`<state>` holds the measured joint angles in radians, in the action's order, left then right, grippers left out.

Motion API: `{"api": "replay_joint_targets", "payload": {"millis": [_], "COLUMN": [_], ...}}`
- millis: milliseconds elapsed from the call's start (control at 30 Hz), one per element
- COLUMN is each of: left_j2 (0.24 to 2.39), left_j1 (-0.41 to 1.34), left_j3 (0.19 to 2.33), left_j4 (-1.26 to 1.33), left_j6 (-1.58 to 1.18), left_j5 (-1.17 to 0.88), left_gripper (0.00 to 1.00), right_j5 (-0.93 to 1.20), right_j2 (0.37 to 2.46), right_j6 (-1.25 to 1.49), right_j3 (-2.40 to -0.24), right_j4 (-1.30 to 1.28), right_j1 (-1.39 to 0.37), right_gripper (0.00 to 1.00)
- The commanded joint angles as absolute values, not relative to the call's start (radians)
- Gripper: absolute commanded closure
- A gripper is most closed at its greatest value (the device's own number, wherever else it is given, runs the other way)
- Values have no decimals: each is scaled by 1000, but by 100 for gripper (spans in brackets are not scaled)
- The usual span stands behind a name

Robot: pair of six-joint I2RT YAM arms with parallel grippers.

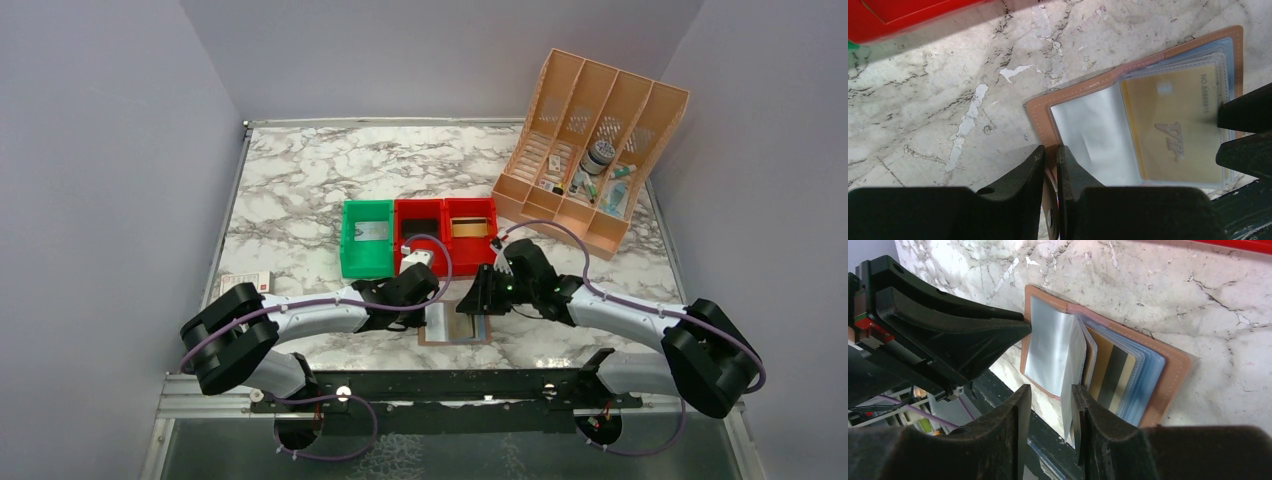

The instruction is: Take the credit cards out of the card holder

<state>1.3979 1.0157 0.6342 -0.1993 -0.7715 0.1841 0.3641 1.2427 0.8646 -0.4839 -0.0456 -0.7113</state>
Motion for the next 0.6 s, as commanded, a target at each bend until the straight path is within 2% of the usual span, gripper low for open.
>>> {"api": "replay_joint_targets", "payload": {"millis": [0,567], "left_j2": [1419,1406], "left_j1": [1016,1016], "left_j3": [655,657], "left_j4": [-200,-201], "left_j6": [-764,-761], "left_j5": [151,146], "left_gripper": [83,84], "right_j5": [407,468], "right_j2": [1254,1246], "right_j6": [876,921], "right_j3": [-499,-506], "right_j4": [-27,-27], "right_j1": [-718,-717], "right_gripper": [65,65]}}
